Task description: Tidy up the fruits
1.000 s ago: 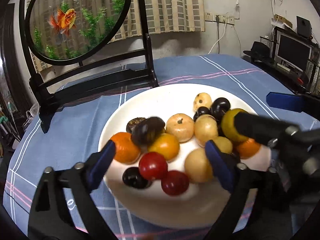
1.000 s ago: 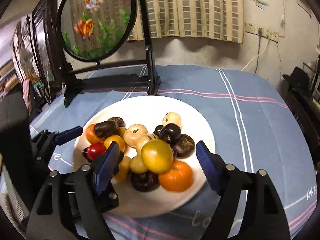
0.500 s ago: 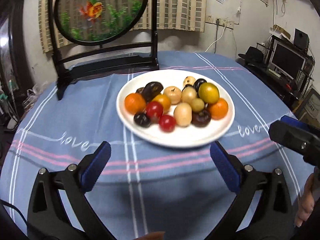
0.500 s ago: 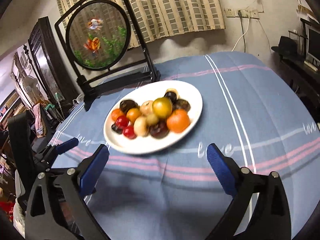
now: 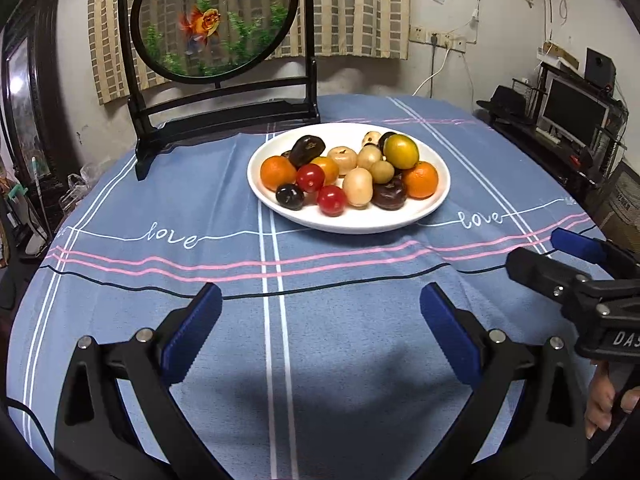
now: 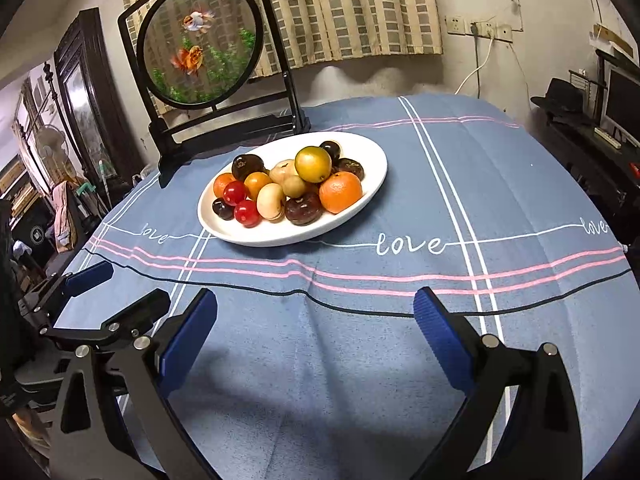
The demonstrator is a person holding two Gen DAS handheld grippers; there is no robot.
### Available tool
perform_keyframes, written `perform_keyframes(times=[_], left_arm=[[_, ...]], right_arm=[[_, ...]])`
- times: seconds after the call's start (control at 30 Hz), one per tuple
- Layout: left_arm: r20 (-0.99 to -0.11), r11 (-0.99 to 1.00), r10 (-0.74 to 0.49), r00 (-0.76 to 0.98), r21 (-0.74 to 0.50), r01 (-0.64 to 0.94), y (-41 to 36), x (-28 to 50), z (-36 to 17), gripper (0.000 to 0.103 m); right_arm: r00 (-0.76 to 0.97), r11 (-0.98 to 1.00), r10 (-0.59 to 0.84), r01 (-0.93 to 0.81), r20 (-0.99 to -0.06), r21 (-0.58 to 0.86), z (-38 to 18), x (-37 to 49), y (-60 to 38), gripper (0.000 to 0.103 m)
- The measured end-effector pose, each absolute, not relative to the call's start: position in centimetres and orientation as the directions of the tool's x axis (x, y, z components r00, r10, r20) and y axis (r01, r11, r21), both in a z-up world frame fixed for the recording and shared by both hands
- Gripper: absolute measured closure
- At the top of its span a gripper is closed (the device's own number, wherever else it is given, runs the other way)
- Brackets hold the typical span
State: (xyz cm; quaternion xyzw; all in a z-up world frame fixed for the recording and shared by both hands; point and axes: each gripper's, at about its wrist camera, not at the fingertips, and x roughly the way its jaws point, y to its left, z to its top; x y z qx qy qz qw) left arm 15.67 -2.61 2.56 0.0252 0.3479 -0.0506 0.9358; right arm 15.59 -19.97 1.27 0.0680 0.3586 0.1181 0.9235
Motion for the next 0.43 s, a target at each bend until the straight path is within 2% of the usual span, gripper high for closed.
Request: perform_keyframes(times=[0.1,0.43], left_arm=[[-0.625,0.994,-0.038,0.780,0.052,0.091,-2.84,15.40,2.70,0.002],[-0.604,0.991,-0.055,0.795,0.064,0.117,-3.18,14.87,3.23,0.002]], right_arm=[[0.714,0.962,0.269,-0.169,-0.647,0.213,1.29,15.66,-20.06,0.004],[0.716,0.962,0.271,-0.175,-0.643,0.211,1.22,15.45,-19.94,0.004]])
